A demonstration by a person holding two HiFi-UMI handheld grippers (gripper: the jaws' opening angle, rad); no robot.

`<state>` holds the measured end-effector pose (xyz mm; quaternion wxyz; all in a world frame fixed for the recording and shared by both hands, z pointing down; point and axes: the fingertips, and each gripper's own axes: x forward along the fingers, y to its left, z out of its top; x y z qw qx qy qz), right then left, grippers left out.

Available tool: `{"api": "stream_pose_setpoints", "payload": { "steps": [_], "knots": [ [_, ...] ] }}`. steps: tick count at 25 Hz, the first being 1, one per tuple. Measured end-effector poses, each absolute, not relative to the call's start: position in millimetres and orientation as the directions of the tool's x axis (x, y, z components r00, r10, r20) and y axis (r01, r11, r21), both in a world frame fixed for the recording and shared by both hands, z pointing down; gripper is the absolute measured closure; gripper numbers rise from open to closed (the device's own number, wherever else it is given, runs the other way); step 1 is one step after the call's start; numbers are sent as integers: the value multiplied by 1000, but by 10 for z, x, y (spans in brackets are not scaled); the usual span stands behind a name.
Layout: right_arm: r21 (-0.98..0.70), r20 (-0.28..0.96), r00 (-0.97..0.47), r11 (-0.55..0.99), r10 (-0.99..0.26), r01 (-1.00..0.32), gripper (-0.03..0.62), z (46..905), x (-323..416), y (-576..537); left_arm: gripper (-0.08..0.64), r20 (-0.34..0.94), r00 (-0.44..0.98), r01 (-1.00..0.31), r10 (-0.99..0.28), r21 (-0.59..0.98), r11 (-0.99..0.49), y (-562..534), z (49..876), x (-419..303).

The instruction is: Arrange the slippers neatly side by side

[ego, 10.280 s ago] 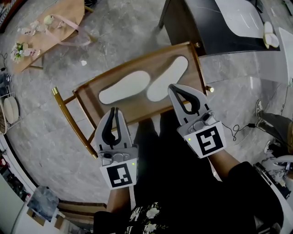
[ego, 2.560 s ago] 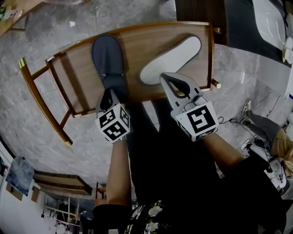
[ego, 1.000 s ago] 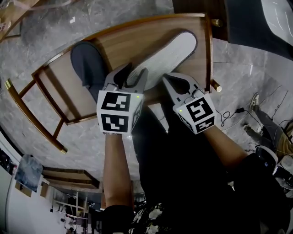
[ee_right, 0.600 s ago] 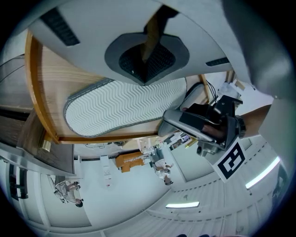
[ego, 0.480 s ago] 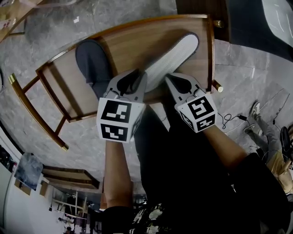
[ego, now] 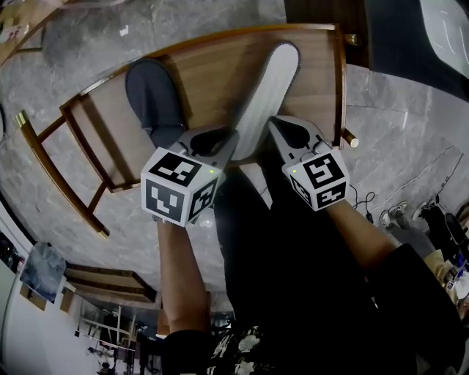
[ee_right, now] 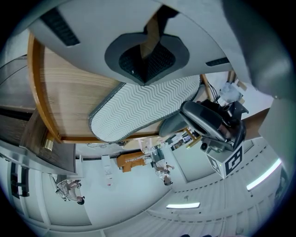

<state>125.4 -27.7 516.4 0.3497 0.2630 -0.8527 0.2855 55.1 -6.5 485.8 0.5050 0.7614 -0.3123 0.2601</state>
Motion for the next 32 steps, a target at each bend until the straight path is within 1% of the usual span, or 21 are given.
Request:
{"api": "stream_pose_setpoints", "payload": {
  "steps": [3, 5, 11, 14, 18, 20, 27, 30, 32],
  "knots": [
    [-294, 748, -611, 697, -258, -654, 597, 5163, 1264, -305, 518, 741, 633, -768, -226, 563, -305, -97, 4869, 553],
    [-289, 748, -608, 695, -265, -659, 597, 5157, 1259, -327, 520, 758, 599, -793, -258, 518, -320, -140, 4833, 548],
    [-313, 708, -655, 715, -263, -625, 597, 5033, 1102, -390, 526, 776, 535, -813, -333, 367, -451, -269, 4558, 566],
    [-328, 684, -679, 718, -268, -614, 597, 4951, 1017, -419, 530, 779, 511, -823, -364, 321, -469, -359, 4459, 490],
    [-355, 662, -697, 703, -276, -616, 597, 4820, 994, -459, 531, 825, 392, -854, -408, 163, -493, -466, 4384, 235],
    [-356, 649, -704, 702, -290, -617, 597, 4740, 988, -482, 531, 836, 359, -854, -415, 115, -508, -488, 4368, 144],
    [-345, 647, -678, 659, -348, -668, 597, 4663, 1085, -524, 529, 829, 353, -798, -434, 24, -602, -435, 4361, 316],
    [-366, 640, -670, 618, -375, -696, 598, 4619, 1165, -550, 530, 817, 378, -791, -435, 41, -611, -405, 4346, 422],
    [-377, 634, -670, 602, -387, -704, 597, 4604, 1164, -572, 530, 807, 403, -799, -431, 82, -595, -373, 4350, 465]
  ]
}}
